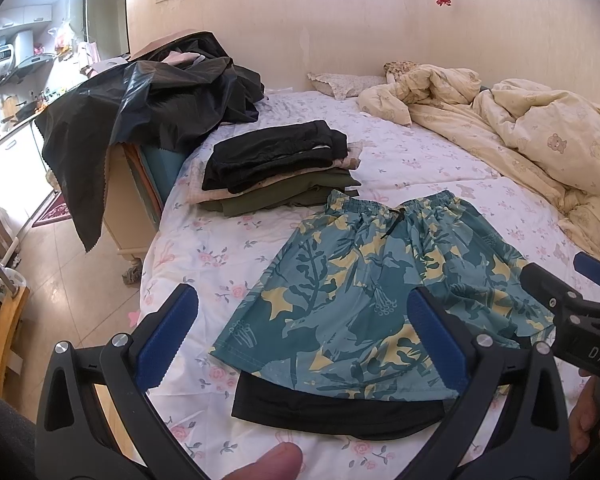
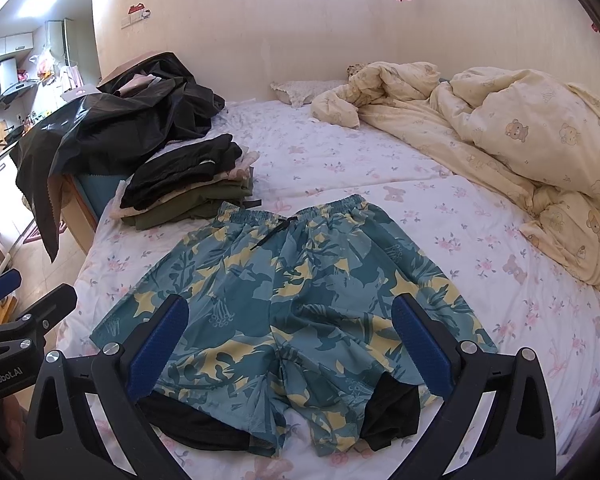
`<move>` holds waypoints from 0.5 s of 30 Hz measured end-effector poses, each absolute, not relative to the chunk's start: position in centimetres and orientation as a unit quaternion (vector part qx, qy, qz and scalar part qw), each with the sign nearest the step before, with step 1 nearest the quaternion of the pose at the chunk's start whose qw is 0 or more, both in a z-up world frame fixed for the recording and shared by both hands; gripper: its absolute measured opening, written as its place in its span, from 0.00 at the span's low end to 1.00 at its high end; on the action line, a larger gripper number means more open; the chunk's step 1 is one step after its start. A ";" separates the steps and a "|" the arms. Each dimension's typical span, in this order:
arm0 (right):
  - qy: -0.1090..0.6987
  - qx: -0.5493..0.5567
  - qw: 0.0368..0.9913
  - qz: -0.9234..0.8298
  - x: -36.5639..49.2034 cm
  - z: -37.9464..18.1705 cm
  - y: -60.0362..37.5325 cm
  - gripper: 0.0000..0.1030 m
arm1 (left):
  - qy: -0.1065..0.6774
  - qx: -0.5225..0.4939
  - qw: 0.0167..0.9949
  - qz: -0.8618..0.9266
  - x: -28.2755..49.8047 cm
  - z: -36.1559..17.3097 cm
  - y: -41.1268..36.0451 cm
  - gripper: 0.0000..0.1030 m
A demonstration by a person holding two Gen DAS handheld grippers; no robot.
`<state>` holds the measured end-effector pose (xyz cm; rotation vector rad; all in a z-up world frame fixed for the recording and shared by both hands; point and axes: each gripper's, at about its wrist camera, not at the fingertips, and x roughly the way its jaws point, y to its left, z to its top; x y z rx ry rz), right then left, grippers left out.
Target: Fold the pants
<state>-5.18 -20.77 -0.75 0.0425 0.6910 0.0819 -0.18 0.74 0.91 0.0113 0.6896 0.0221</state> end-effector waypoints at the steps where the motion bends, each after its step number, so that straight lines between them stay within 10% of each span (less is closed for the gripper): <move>1: 0.339 0.021 0.940 0.040 -5.2 -0.7 -20.8 1.00 | 0.338 0.005 0.941 0.011 -0.2 0.9 0.7 1.00; 15: 0.339 0.021 0.940 0.040 -5.1 -0.7 -20.7 1.00 | 0.338 0.006 0.941 0.010 -0.2 0.9 0.8 1.00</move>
